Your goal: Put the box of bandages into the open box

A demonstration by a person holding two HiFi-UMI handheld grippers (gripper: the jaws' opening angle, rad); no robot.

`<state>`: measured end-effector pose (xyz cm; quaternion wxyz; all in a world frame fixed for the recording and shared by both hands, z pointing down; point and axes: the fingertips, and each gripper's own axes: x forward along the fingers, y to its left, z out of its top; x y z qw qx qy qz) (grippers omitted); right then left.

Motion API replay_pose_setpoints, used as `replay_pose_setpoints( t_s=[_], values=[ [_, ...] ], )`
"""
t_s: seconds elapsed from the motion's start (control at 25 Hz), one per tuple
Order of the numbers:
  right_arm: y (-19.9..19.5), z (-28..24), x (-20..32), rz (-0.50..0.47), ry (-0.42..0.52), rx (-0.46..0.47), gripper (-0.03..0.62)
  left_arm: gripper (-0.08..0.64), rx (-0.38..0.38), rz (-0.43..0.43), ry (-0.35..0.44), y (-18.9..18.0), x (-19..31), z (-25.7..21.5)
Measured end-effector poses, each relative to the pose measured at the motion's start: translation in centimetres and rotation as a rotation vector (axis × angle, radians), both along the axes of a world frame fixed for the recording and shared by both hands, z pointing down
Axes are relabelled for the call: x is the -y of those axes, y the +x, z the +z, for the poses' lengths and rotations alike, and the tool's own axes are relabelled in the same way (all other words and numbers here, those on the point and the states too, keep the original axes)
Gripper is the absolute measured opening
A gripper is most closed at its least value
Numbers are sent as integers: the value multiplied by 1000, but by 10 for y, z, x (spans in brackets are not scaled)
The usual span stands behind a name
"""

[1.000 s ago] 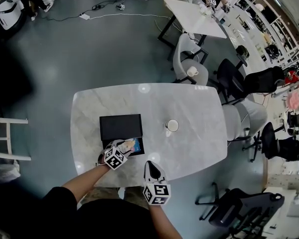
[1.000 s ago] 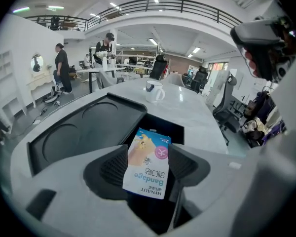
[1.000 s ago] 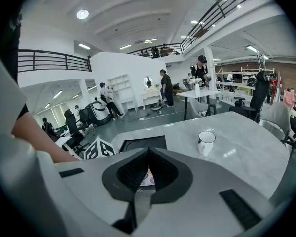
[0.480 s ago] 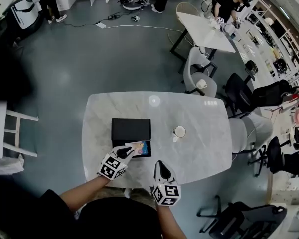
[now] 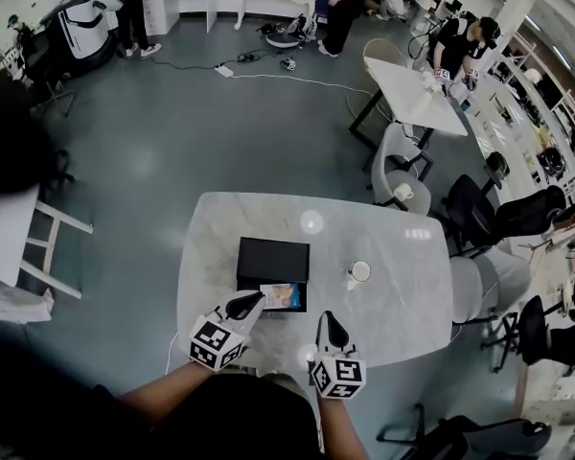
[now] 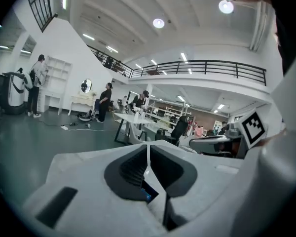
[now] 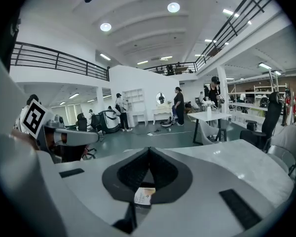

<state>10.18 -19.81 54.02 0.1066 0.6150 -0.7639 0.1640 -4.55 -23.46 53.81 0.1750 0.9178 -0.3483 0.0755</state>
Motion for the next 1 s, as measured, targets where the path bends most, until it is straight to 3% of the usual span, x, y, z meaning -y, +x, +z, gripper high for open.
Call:
replay_pose_setpoints(
  t_s=[0.16, 0.44, 1.0],
  values=[
    [-20, -18, 0, -33, 45, -3, 11, 32, -3, -21, 45, -13, -6, -17],
    [-36, -34, -2, -39, 82, -21, 11, 32, -8, -59, 44, -33, -13, -21],
    [-23, -22, 9, -17, 69, -43, 11, 32, -12, -34, 46, -18, 3, -9]
  ],
)
